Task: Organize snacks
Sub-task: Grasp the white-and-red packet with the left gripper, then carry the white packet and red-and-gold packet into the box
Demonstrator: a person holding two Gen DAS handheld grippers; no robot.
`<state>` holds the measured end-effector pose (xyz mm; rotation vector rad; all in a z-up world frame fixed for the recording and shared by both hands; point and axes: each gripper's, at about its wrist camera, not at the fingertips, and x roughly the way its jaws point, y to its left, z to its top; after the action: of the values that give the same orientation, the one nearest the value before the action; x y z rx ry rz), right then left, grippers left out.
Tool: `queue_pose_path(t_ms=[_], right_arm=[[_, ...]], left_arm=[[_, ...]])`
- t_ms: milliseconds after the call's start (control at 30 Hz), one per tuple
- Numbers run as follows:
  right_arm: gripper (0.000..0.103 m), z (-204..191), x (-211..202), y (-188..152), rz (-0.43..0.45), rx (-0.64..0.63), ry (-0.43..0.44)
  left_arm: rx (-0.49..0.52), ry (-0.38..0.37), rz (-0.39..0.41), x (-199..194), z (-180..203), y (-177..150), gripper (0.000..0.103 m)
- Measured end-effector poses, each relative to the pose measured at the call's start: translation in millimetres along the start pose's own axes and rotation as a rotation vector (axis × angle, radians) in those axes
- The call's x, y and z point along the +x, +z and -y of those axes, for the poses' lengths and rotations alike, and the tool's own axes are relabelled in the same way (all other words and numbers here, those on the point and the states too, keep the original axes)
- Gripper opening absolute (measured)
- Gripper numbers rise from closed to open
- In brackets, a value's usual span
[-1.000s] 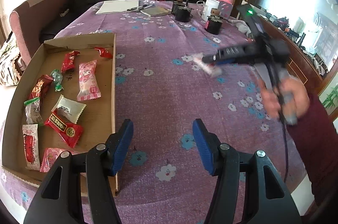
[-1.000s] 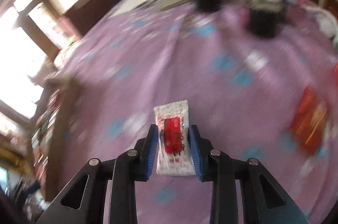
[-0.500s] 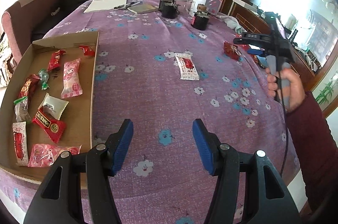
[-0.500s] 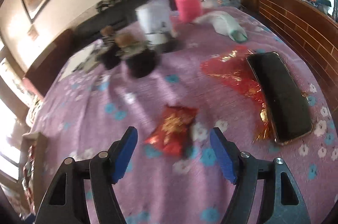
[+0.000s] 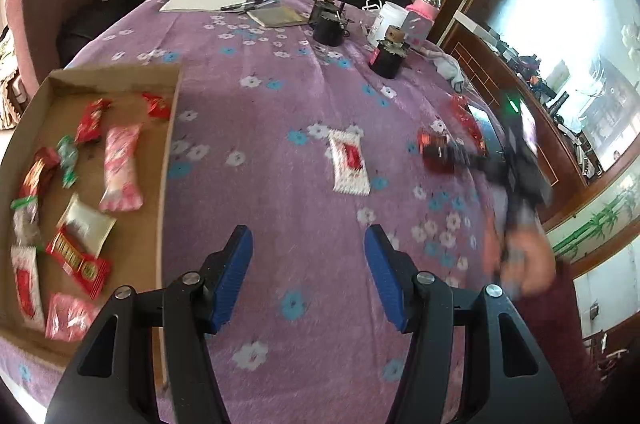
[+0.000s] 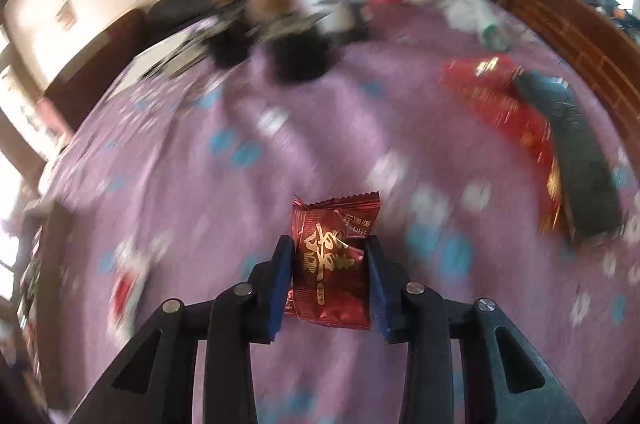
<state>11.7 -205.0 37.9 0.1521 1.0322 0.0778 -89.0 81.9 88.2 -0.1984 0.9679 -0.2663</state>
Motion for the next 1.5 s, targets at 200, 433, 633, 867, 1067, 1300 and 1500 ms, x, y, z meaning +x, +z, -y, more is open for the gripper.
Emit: queue_pose_path(t_ms=[200,433,633,867,1067,1300,1500], right_arm=[[0.039,-19,-20,-43,0.051,-0.083,0.013],[0.04,-19,-22,-44,0.065,-0.075,0.027],[0.04,-20,-21,-45,0.063,-0.09,0.012],[0.04,-22,-22,-45,0.061,-0.102,0.004],[0.036,-21,-24,-46,0.086,-0.095,0.001],[0.036,-18,-37,-44,0.161,-0.083,0.052],[0.036,-21,-37,-45,0.176,-0.09,0.05]], left_arm=[[0.009,0.0,-0.072,57,24,31,0.057],[0.107,0.101,-0.088,115,53,48,0.057],[0.141,0.145,-0.112,142,60,45,0.057],[0.232,0.189,-0.089,142,74,38,0.029],[0.186,0.101,-0.068,123,67,36,0.028],[0.067,-0.027,0.001,65,40,29,0.029],[0.002,-0.05,0.073,15,1,9,0.029]])
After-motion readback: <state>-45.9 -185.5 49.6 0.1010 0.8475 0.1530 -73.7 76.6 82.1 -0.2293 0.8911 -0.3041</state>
